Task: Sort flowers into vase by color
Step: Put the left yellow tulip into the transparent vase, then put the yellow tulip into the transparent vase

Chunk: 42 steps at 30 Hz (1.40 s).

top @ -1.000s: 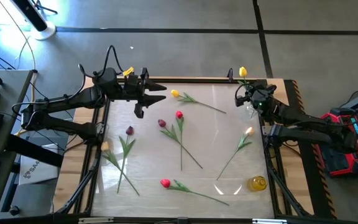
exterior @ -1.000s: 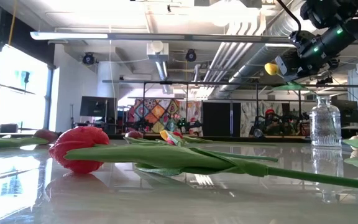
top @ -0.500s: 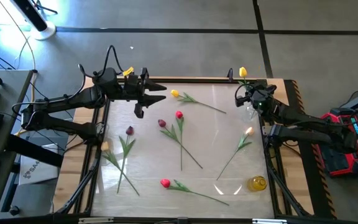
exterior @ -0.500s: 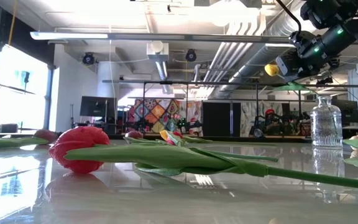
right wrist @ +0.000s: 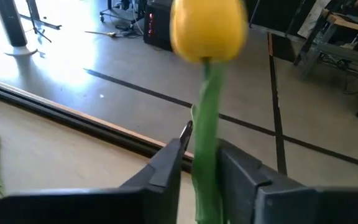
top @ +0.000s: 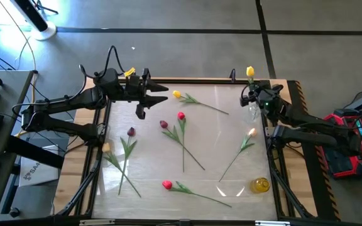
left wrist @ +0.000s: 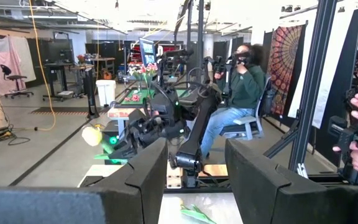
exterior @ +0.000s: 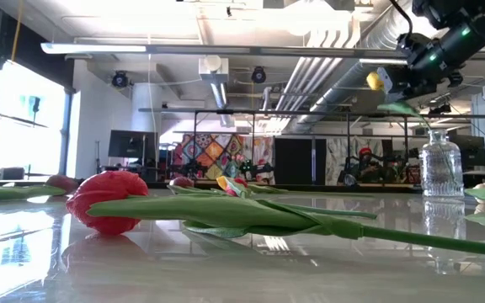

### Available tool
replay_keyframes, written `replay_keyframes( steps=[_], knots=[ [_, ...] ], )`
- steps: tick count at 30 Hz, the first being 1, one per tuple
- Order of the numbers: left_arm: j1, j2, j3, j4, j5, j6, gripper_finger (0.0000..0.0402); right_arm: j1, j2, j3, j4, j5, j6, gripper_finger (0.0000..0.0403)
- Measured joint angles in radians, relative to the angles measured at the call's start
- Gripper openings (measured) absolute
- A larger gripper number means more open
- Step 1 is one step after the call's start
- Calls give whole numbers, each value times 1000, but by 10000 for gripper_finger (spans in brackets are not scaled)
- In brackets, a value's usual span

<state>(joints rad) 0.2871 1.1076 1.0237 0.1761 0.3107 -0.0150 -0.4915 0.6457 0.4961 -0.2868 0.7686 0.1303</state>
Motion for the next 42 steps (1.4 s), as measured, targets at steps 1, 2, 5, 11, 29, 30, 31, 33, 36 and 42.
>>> replay_keyframes(
  steps=[1, 2, 5, 11, 29, 30, 31, 33, 36, 42],
  knots=[
    [0, 0, 0, 0, 0, 0, 151, 0, -3, 10, -17, 0, 0, 102],
    [0, 0, 0, 0, 0, 0, 151, 1, -8, 20, -31, 0, 1, 111],
    [0, 0, 0, 0, 0, 0, 151, 10, -21, 53, -94, -12, 27, 134],
    [0, 0, 0, 0, 0, 0, 151, 46, -44, 146, -280, -53, 140, 162],
    [0, 0, 0, 0, 0, 0, 151, 275, -78, 528, -719, -102, 336, 170],
    [0, 0, 0, 0, 0, 0, 151, 288, -79, 534, -695, -117, 315, 170],
    [0, 0, 0, 0, 0, 0, 151, 300, -80, 537, -669, -133, 296, 170],
    [0, 0, 0, 0, 0, 0, 151, 321, -77, 538, -622, -170, 266, 170],
    [0, 0, 0, 0, 0, 0, 151, 349, -40, 538, -560, -224, 227, 170],
    [0, 0, 0, 0, 0, 0, 151, 421, 58, 538, -363, -302, 118, 170]
  ],
)
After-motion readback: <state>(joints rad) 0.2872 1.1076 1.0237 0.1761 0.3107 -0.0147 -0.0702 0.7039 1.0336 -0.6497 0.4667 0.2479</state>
